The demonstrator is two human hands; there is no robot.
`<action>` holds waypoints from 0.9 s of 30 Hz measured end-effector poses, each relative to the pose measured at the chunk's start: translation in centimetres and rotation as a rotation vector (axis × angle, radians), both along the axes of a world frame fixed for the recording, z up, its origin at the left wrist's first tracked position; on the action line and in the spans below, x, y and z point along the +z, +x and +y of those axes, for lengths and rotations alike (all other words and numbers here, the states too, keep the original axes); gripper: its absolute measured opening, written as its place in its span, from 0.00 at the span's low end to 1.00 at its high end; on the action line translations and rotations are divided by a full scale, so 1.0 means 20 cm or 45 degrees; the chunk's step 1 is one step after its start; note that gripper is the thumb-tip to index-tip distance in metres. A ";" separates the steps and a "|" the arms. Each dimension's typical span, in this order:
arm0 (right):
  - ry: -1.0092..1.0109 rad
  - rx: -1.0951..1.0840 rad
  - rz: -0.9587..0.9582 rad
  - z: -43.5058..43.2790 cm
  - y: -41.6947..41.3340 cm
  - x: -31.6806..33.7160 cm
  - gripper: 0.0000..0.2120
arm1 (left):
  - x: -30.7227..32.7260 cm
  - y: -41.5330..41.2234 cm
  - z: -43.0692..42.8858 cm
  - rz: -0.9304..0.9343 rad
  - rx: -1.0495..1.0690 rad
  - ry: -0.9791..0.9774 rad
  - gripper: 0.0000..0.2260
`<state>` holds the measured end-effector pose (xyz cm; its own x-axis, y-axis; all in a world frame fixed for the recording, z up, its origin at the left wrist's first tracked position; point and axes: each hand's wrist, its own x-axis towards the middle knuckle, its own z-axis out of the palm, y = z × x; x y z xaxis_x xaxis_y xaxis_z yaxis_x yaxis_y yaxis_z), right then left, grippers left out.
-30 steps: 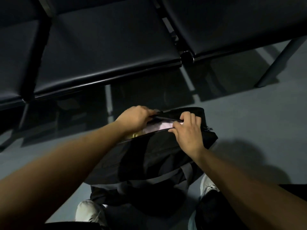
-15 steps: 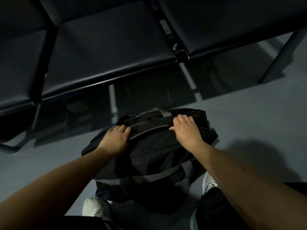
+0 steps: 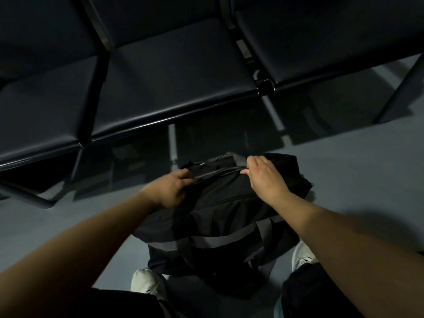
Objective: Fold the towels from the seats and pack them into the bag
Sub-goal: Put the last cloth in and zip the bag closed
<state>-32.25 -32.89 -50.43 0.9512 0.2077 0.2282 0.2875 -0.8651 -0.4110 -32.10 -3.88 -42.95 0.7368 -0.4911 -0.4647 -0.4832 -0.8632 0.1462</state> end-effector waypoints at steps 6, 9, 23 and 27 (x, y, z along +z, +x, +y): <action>-0.040 0.054 0.261 -0.10 0.01 -0.03 0.15 | -0.18 0.02 -0.50 0.020 -0.016 -0.129 0.27; -0.210 0.127 0.338 -0.27 0.00 -0.05 0.16 | -0.21 0.03 -0.59 -0.164 -0.167 0.069 0.26; 0.429 -0.319 0.343 -0.59 0.10 -0.13 0.06 | -0.38 0.18 -1.01 -0.126 -0.152 -0.230 0.38; 0.474 -0.705 0.652 -0.89 0.14 -0.33 0.09 | -0.43 0.19 -1.16 -0.207 -0.208 -0.243 0.26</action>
<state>-29.45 -50.67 -57.00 0.8982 -0.3228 -0.2984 -0.4384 -0.6085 -0.6615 -28.30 -27.02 -51.50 0.6983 -0.6764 -0.2345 -0.6437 -0.7366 0.2077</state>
